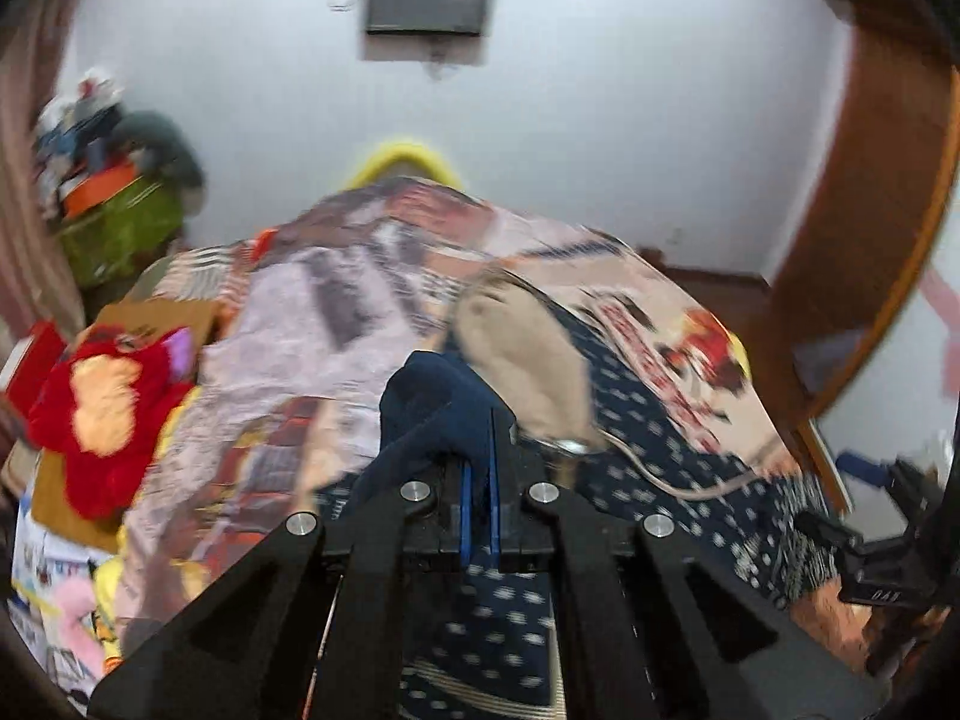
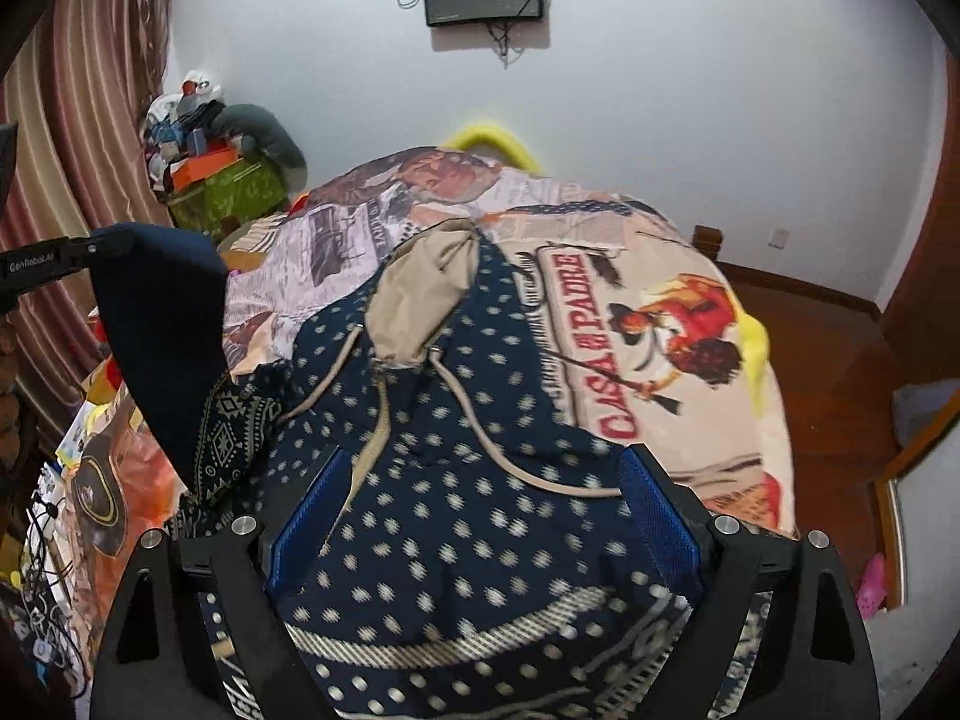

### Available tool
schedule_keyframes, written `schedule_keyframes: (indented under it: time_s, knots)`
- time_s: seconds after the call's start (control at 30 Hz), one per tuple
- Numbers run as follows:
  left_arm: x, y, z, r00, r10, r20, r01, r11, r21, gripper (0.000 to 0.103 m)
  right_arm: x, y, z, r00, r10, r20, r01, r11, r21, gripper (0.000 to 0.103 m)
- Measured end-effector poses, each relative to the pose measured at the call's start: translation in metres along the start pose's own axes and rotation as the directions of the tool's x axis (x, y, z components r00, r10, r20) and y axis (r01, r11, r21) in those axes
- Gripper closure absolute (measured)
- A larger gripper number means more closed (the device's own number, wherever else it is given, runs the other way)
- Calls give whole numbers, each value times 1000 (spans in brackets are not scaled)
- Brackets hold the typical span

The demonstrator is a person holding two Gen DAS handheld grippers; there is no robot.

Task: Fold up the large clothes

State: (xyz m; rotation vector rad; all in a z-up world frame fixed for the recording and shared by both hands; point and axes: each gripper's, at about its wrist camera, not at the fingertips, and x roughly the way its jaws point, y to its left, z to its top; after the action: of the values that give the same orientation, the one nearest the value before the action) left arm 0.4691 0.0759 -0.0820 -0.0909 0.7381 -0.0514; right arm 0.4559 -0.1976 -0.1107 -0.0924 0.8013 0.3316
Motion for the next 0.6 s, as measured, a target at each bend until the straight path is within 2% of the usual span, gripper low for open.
schedule_keyframes:
  time_s: [0.17, 0.33, 0.43, 0.53, 0.6]
  knots:
    - [46, -61, -36, 991, -61, -123, 70, 994, 78, 100, -10, -28, -18, 999, -10, -32, 11, 999, 34, 13]
    - [89, -97, -80, 955, -114, -274, 142, 986, 84, 100, -7, -46, -38, 996, -35, -78, 39, 998, 49, 13]
    - [99, -112, -102, 941, -119, -317, 163, 980, 115, 100, -1, -52, -50, 993, -41, -112, 47, 997, 54, 13]
    - [102, -117, -116, 934, -113, -339, 169, 976, 141, 99, 6, -54, -58, 989, -44, -138, 51, 997, 51, 13]
    - [102, -117, -122, 926, -106, -362, 170, 974, 151, 94, 10, -51, -60, 988, -38, -147, 46, 998, 49, 13]
